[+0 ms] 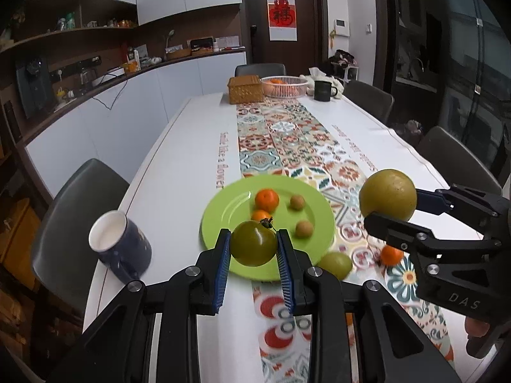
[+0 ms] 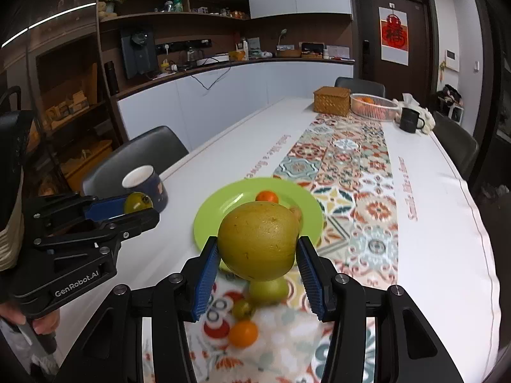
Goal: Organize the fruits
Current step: 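Carry the green tomato and large pear over the green plate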
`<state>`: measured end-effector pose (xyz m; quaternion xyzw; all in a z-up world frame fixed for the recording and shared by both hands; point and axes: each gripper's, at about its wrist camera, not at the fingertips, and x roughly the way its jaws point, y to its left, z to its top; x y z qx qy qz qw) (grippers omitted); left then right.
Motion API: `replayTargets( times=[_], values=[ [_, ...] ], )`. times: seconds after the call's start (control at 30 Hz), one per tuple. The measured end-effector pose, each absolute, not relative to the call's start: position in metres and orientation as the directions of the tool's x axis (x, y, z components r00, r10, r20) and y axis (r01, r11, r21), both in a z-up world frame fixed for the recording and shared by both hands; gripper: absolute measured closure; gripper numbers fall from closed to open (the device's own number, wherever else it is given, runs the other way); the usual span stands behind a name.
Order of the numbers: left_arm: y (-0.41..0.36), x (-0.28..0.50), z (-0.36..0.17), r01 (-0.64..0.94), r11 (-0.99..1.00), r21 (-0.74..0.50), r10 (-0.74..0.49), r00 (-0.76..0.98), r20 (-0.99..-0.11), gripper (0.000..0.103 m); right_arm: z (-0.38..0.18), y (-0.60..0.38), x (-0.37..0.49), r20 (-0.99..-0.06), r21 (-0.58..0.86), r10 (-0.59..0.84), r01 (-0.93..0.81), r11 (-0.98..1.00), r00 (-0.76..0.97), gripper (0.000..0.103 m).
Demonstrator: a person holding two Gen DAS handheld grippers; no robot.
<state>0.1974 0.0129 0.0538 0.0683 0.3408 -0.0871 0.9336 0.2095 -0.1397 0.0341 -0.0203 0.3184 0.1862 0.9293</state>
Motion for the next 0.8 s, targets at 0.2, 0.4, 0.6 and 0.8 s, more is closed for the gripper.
replayTargets(
  times=[0.2,0.4,0.6,0.8],
  values=[
    [0.018,0.228,0.060,0.209,0.976,0.056,-0.123,0.747,-0.653,0.074,0.041,-0.132,0.241,-0.608,0.082,0.342,-0.372,0.925,0.716,0.053],
    [0.020,0.257,0.056,0.211,0.976,0.047,-0.126,0.733,-0.668,0.074,0.037,-0.124,0.266,-0.628,0.088,0.343,-0.374,0.923,0.698,0.053],
    [0.022,0.289,0.043,0.218,0.976,0.019,-0.143,0.699,-0.701,0.074,0.030,-0.120,0.291,-0.651,0.082,0.330,-0.369,0.926,0.684,0.053],
    [0.026,0.321,0.023,0.211,0.977,-0.038,-0.168,0.640,-0.750,0.074,0.024,-0.111,0.313,-0.676,0.064,0.304,-0.358,0.931,0.671,0.053]
  ],
)
